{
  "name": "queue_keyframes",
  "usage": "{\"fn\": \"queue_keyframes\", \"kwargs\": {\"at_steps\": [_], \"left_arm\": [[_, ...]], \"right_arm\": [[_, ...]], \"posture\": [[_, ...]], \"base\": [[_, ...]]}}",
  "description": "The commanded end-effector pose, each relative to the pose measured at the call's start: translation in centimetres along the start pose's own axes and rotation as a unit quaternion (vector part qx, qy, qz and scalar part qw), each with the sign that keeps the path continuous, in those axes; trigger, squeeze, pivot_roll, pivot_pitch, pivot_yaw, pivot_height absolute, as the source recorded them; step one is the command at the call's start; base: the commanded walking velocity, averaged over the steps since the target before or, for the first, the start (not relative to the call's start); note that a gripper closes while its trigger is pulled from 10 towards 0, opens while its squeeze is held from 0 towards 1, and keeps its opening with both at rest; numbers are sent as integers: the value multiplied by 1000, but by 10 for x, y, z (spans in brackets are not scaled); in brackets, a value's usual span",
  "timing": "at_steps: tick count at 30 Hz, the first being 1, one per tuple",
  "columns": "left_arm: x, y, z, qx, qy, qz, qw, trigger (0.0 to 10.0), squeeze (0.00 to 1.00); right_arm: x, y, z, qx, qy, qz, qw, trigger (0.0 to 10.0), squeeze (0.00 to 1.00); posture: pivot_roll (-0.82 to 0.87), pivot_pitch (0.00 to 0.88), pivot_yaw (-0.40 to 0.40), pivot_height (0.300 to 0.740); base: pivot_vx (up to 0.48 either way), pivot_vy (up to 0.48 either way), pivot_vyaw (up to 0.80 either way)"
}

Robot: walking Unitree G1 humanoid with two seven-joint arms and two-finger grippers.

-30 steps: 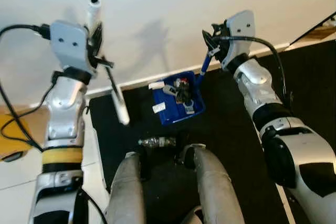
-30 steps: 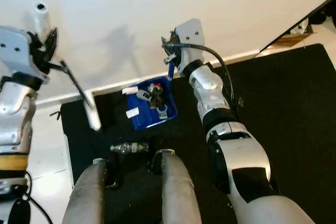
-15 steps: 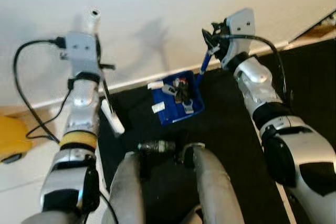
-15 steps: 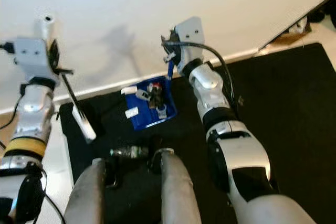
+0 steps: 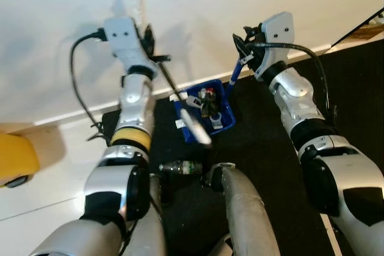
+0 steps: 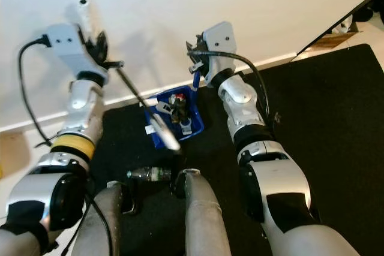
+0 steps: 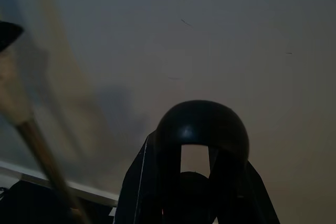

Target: Sweep floor

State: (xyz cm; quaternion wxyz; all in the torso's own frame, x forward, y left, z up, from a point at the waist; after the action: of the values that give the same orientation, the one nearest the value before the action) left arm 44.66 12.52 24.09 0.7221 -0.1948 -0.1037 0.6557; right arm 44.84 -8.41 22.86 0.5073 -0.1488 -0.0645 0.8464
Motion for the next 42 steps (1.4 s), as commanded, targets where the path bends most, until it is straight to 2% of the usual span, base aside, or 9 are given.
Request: {"fn": "queue_keyframes", "kwargs": {"at_steps": [1, 7, 11, 15, 17, 20, 27, 34, 42], "left_arm": [[-7, 7, -10, 8, 26, -2, 1000, 10000, 0], [-1, 8, 3, -26, 25, -4, 999, 10000, 0], [28, 10, 37, -69, -122, -22, 990, 10000, 0], [38, 11, 45, -78, -148, -21, 986, 10000, 0], [64, 17, 60, -87, -218, -20, 972, 10000, 0], [80, 23, 63, -81, -249, -16, 965, 10000, 0], [81, 37, 18, -19, -233, -15, 972, 10000, 0], [54, 43, -31, 35, -70, 31, 996, 10000, 0], [0, 20, -19, 7, 72, 2, 997, 10000, 0]], "right_arm": [[12, 12, -34, 55, -28, 12, 998, 10000, 0], [13, 11, -35, 56, -29, 13, 998, 10000, 0], [15, 9, -34, 56, -31, 13, 998, 10000, 0], [15, 9, -34, 56, -31, 14, 998, 10000, 0], [17, 8, -33, 55, -33, 15, 998, 10000, 0], [18, 8, -33, 54, -34, 16, 998, 10000, 0], [18, 9, -34, 56, -33, 19, 998, 10000, 0], [14, 11, -34, 56, -28, 19, 998, 10000, 0], [13, 14, -37, 58, -28, 19, 998, 10000, 0]], "posture": [[-117, 523, -80, 740], [-95, 510, -80, 740], [-66, 502, -76, 740], [-61, 502, -75, 740], [-53, 504, -74, 740], [-54, 509, -80, 740], [-81, 524, -95, 740], [-149, 561, -102, 740], [-148, 565, -91, 740]], "base": [[0, 0, 0], [0, 0, 0], [0, 0, 0], [0, 0, 0], [0, 0, 0], [0, 0, 0], [0, 0, 0], [0, 0, 0], [0, 0, 0]]}}
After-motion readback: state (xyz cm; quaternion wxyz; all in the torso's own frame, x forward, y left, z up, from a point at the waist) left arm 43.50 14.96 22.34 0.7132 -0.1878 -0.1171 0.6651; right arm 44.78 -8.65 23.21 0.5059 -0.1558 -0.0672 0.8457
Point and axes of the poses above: a point about 5 cm out from each wrist's last joint towards the gripper, its own y axis pointing back from the gripper into the wrist, its own z axis along the axis of the wrist's last joint, x = y × z, the point moved 6 cm from there along -y, pointing out of the wrist towards the gripper, and after that the axes turned 4 degrees about -y, right-handed, at the moved point
